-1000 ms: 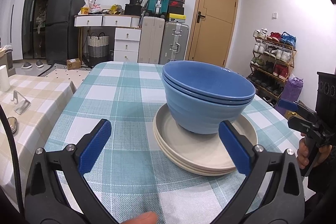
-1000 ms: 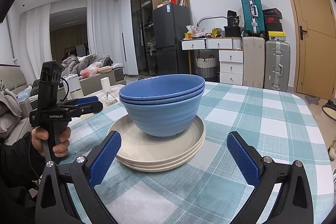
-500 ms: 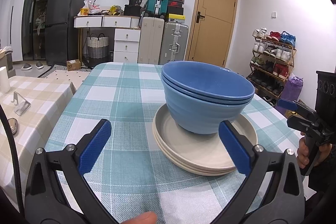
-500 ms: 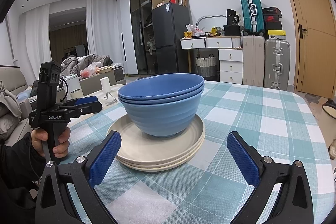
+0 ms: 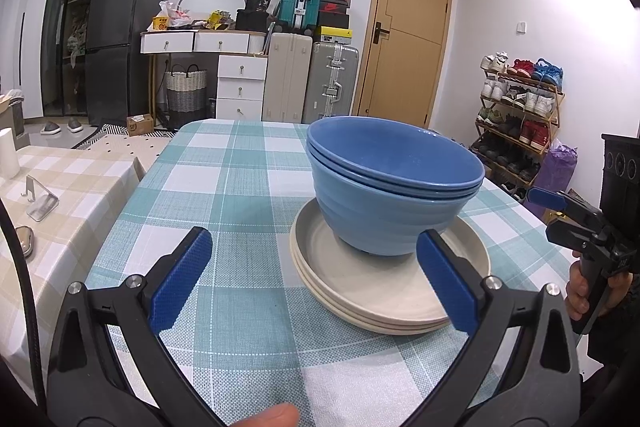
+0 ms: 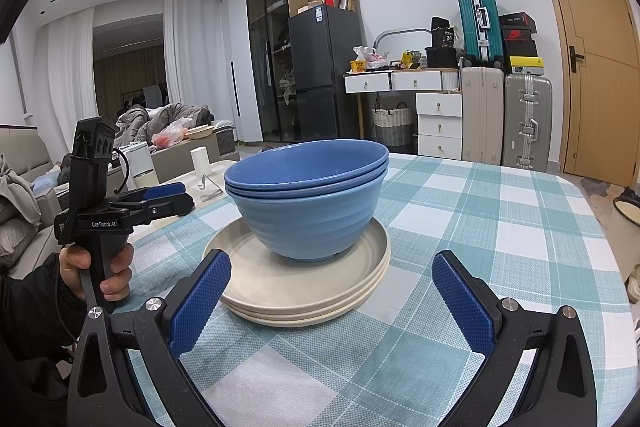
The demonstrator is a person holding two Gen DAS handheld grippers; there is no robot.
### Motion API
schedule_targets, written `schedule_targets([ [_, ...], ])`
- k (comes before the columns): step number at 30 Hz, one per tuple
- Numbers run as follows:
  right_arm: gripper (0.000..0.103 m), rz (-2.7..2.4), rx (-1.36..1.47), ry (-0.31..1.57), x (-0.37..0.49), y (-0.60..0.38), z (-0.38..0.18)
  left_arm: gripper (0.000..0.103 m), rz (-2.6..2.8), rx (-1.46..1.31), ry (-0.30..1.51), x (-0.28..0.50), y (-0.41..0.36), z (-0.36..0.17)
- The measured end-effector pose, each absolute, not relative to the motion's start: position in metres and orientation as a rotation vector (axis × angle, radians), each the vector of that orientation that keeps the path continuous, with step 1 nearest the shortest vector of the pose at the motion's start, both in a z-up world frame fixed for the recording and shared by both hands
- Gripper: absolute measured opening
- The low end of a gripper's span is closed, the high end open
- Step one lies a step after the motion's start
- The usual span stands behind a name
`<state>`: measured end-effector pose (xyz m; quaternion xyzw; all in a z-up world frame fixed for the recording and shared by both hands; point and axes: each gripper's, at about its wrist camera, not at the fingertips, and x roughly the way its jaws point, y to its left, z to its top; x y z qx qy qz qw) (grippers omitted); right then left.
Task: Organize plates and bowls
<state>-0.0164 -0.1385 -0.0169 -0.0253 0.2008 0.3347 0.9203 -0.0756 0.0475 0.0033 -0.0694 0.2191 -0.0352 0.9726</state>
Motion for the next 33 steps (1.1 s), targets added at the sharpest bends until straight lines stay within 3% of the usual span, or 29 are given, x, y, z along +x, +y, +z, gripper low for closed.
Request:
schedule_targets([
  [33,0.103,0.688,-0.051,0.414,-0.0163,-0.1384,-0.0161,0.102,-0.068,-0.129,0.441,-0.0751,0.0455,0.0037],
])
